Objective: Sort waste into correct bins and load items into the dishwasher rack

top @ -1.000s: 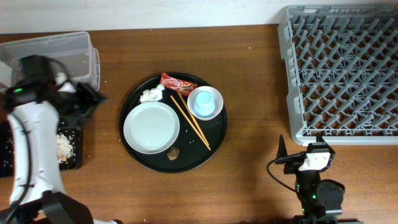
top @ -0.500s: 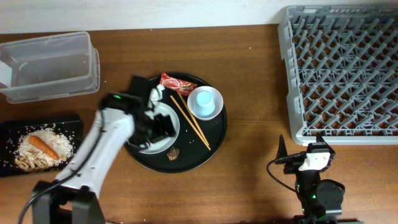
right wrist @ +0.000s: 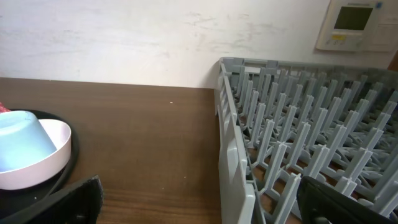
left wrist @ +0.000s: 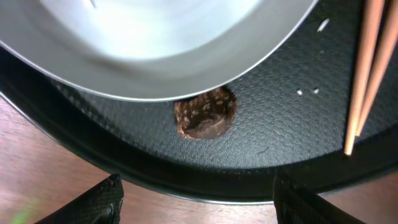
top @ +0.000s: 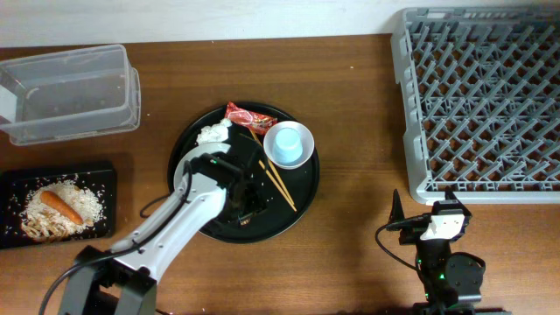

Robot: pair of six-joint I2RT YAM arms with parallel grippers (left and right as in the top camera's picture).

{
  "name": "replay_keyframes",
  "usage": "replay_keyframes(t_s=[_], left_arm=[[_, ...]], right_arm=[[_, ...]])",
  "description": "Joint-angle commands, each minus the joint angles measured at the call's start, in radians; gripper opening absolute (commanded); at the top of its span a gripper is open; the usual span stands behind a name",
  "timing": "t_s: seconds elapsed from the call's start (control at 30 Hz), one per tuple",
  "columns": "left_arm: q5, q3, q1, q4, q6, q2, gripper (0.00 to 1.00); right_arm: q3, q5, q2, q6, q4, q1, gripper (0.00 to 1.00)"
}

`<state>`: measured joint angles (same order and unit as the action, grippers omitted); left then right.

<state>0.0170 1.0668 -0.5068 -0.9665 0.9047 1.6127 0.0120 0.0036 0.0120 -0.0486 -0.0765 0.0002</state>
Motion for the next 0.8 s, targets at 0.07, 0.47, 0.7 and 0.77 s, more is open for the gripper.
replay_keyframes(t_s=[0.07,0.47,0.7,0.77], left_arm=[[-0.058,-0.099,-0.041,0.097,0.142,-0.008,0.76],[-0.129,-0.119,-0.04,0.184,0.143,0.004,0.72],[-0.115,-0.119,-0.041,0.204,0.15,0.076,0.72],[-0.111,-0.119,-0.041,0.215,0.15,0.09,0.72]], right_arm=[[-0.006,0.009,-0.007,0.008,-0.005,0.006,0.98],[-0.006,0.009,-0.006,0.008,-0.005,0.006,0.98],[-0.006,0.009,-0.006,0.007,-0.005,0.006,0.98],[-0.006,0.009,-0.006,0.008,-0.005,0.006,0.98]])
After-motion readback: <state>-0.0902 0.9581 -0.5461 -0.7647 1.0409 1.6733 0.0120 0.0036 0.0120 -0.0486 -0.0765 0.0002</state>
